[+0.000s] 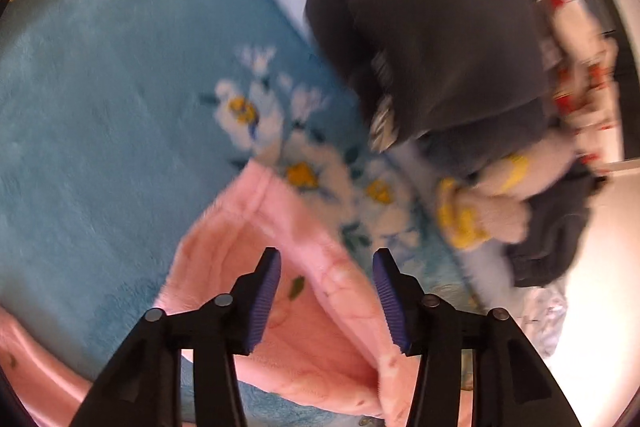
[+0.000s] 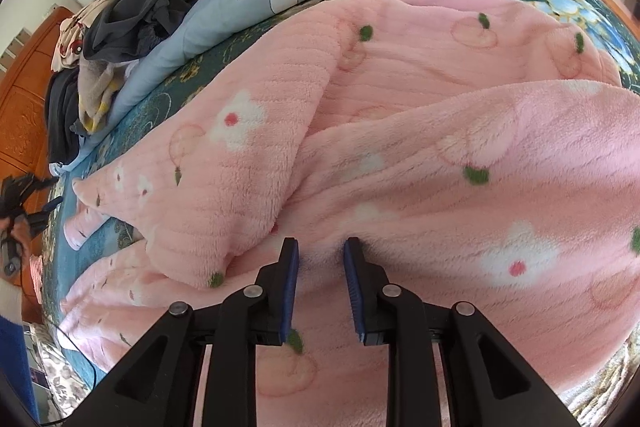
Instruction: Fold clothes
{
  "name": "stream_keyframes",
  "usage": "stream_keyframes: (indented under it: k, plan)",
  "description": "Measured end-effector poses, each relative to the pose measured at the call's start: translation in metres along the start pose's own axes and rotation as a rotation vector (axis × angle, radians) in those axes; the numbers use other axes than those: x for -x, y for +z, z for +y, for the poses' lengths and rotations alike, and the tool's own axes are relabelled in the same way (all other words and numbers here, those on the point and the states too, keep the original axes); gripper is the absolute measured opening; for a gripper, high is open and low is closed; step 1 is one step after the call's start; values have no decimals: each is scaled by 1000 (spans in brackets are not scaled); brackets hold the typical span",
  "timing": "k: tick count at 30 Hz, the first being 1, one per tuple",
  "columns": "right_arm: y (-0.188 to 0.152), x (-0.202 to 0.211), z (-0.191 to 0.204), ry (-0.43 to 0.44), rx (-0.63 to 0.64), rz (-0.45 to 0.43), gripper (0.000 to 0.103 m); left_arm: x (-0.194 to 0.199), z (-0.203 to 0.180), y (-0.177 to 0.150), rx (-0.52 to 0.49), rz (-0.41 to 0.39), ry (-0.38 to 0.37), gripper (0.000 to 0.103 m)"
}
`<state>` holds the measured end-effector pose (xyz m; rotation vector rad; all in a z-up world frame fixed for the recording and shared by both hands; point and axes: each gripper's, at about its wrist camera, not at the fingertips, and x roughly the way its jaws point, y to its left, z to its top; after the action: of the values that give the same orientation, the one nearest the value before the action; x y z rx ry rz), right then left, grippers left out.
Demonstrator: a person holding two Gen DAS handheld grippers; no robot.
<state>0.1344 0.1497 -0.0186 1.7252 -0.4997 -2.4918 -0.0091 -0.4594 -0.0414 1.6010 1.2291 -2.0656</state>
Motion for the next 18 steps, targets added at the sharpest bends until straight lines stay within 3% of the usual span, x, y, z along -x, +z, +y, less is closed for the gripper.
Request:
stream_keyframes:
  k: [3,5,7,9,13,16,18]
  plan:
    - [0,1,3,-15,30,-1,24,-12,-3,-1,1,5,18,50]
    - [0,2,4,-23,48,-2,24,-13,-2,-3,14,-32,18,44]
    - [0,2,4,-25,57,-3,25,-12,-1,-5,13,-55,12,19]
    - [2,1,3,-22,55,-1,25,-10,0,-7,3,-71,20,6]
    - [4,-2,3,-16,54,1,25,8,-9,-8,-43,-127,17,4]
    - [4,-2,4,-9,58,0,25,58,-32,-7,-117,-248,-106,3]
    - [4,-2,2,-2,52,-5,25,107,-42,-13,-188,-372,-230,3]
